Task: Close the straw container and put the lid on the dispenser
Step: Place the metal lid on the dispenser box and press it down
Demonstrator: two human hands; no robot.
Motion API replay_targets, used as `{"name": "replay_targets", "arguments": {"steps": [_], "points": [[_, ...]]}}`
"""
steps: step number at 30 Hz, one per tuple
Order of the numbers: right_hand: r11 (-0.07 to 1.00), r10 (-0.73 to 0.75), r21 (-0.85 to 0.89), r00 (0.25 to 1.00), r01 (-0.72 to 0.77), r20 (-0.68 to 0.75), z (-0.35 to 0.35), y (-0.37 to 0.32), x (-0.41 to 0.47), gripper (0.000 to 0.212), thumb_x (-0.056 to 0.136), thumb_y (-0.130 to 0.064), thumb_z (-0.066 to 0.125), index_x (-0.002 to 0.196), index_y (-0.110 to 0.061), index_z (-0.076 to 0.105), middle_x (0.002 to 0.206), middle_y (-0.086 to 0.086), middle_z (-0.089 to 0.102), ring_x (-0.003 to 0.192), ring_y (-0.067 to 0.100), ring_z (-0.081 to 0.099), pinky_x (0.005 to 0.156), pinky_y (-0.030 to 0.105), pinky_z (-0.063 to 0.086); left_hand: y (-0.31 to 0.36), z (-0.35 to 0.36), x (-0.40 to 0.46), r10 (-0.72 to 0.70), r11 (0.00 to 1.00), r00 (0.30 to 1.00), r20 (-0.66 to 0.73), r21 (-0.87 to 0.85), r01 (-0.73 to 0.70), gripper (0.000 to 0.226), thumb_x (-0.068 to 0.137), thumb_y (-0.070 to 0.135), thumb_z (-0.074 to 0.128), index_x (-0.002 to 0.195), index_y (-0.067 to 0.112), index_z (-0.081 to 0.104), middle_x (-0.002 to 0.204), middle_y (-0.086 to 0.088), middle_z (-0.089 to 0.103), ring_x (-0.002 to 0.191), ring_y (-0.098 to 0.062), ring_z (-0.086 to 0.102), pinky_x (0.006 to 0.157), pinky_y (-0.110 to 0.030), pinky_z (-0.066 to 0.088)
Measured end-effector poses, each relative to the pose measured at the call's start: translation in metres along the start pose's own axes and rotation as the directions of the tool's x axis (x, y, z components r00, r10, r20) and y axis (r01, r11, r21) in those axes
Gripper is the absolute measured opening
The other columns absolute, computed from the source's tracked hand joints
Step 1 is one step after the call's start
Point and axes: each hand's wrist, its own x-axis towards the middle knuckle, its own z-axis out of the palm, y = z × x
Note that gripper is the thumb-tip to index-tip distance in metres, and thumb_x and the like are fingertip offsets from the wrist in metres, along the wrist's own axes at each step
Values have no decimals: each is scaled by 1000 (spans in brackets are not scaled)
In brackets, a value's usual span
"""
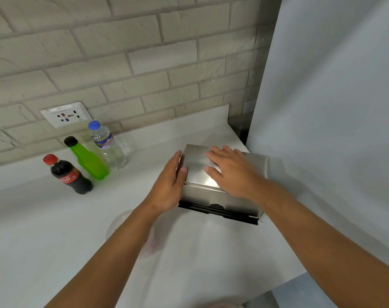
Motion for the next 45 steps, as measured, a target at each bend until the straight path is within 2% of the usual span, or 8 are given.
{"name": "replay_targets", "arguments": {"steps": [6, 15, 19, 28, 32, 39, 42, 45], "points": [[999, -44, -19, 996, 46, 79, 2, -35, 35, 54, 109, -43, 32, 154, -15, 41, 164, 4, 39, 142, 30, 41, 113, 46, 34, -13, -11, -16, -125, 985, 991, 41, -112, 129, 52, 113, 34, 37, 163, 25, 26, 160, 19, 30, 135, 25, 28, 104, 8, 17], [999, -13, -32, 995, 16, 98, 3, -36, 27, 58, 110, -44, 30, 161, -14, 30, 172, 7, 25, 154, 30, 27, 122, 46, 24, -13, -9, -14, -124, 982, 990, 65, -134, 132, 53, 113, 35, 36, 164, 27, 23, 153, 25, 32, 123, 33, 37, 95, 11, 21], [999, 23, -34, 998, -21, 50, 7, -29, 11, 58, 108, -47, 34, 157, -16, 37, 169, 5, 32, 152, 31, 29, 121, 48, 24, -12, -7, -16, -131, 975, 990, 53, -174, 138, 53, 113, 34, 36, 164, 25, 23, 157, 21, 31, 143, 9, 28, 101, 10, 19], [890, 435, 219, 889, -400, -144, 27, 14, -79, 71, 96, -71, 34, 158, -37, 34, 173, 4, 14, 159, 34, 8, 126, 53, 18, -13, 2, -17, -171, 967, 985, -3, -194, 167, 53, 113, 35, 35, 164, 23, 25, 153, 25, 29, 139, 9, 27, 92, 15, 16], [750, 525, 538, 841, -386, -129, 40, 6, -105, 79, 87, -81, 33, 158, -51, 18, 174, -5, -1, 158, 25, 24, 113, 39, 44, -12, 1, -21, -182, 963, 983, -11, -206, 176, 52, 113, 33, 36, 164, 23, 26, 152, 25, 30, 139, 9, 27, 92, 15, 16], [720, 534, 547, 844, -427, -44, 36, 17, -96, 68, 98, -65, 46, 157, -53, 18, 175, -8, 1, 144, 17, 46, 95, 24, 38, -8, 4, -34, -239, 943, 970, -43, -250, 221, 50, 113, 26, 38, 162, 19, 32, 149, 22, 35, 138, 5, 31, 89, 16, 18], [726, 492, 569, 870, -387, -36, 32, 22, -97, 67, 98, -62, 51, 157, -52, 22, 175, -9, 4, 136, -2, 35, 89, 5, 33, -3, 6, -43, -255, 932, 966, -49, -277, 232, 49, 113, 24, 41, 161, 19, 34, 148, 24, 37, 133, 12, 37, 88, 15, 21], [723, 464, 587, 885, -364, -22, 27, 27, -97, 73, 92, -66, 57, 155, -55, 22, 174, -12, 7, 154, 5, 21, 104, 20, 25, 1, 9, -60, -258, 929, 966, -32, -284, 238, 51, 112, 24, 43, 162, 26, 32, 143, 39, 37, 113, 41, 35, 88, 14, 22]]}}
